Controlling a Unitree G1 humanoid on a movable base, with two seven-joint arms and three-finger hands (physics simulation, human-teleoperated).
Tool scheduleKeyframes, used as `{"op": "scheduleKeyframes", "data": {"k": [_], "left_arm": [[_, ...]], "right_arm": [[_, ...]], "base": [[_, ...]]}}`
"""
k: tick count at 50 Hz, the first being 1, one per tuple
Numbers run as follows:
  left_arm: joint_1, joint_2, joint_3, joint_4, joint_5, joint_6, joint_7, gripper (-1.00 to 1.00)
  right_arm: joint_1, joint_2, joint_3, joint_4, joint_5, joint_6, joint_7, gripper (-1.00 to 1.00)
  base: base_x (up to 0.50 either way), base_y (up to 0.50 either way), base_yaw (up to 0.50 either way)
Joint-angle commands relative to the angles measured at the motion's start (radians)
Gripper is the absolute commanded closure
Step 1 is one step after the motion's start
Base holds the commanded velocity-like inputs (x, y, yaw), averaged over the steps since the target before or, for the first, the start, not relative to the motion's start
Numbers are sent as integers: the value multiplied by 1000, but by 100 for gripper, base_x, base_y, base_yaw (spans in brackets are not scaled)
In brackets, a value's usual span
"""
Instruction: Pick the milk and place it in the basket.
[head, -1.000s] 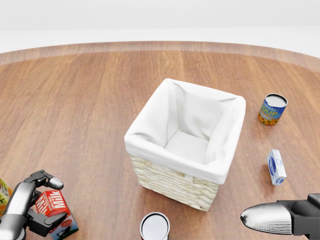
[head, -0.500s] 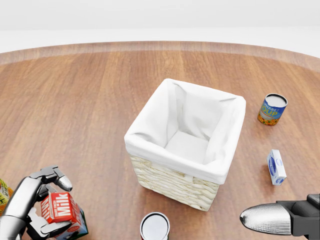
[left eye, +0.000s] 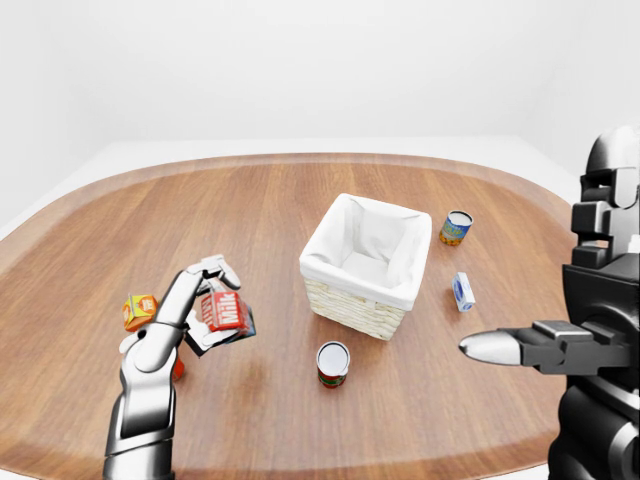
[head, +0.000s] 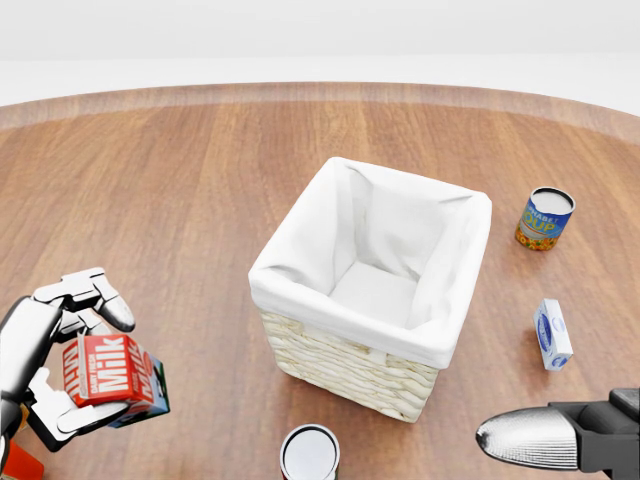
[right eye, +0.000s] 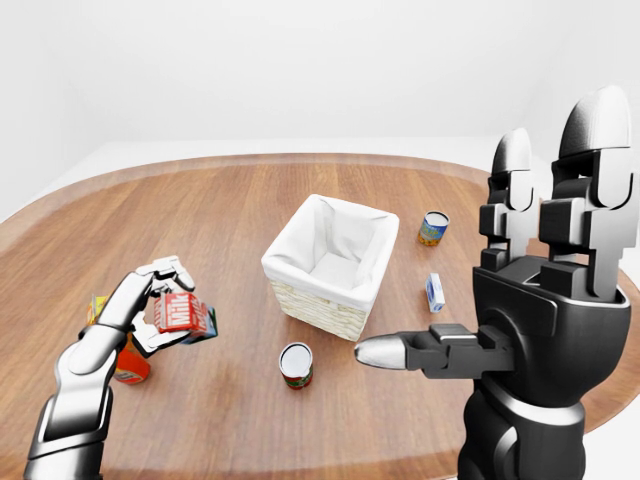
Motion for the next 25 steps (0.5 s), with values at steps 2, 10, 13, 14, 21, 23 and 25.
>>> {"op": "scheduleKeyframes", "data": {"k": [2, 10, 13, 14, 21, 23, 25], "left_arm": [[-62, 6, -7, -100, -16, 0, -19, 100], [-108, 19, -20, -91, 3, 0, -17, 100], [-128, 25, -26, -74, 6, 0, -15, 100], [-137, 27, -27, -73, 8, 0, -16, 100], [-188, 45, -32, -92, 15, 0, -37, 100], [-207, 53, -32, -91, 16, 0, -41, 100], [-213, 55, -33, -92, 16, 0, -43, 100]], "right_arm": [[-1, 1, 3, 1, -3, 0, 0, -100], [5, 2, 7, -1, -6, 0, 2, -100], [1, 2, 1, -2, -2, 0, 1, -100], [0, 1, 0, -1, -1, 0, 1, -100], [-3, 0, -2, -7, 2, 0, -1, -100], [-3, 0, 0, -5, 0, 0, -2, -100], [-1, 0, 5, -5, -4, 0, -2, -100]], "base": [[0, 0, 0], [0, 0, 0], [0, 0, 0], [0, 0, 0], [0, 0, 0], [0, 0, 0], [0, 0, 0]]}}
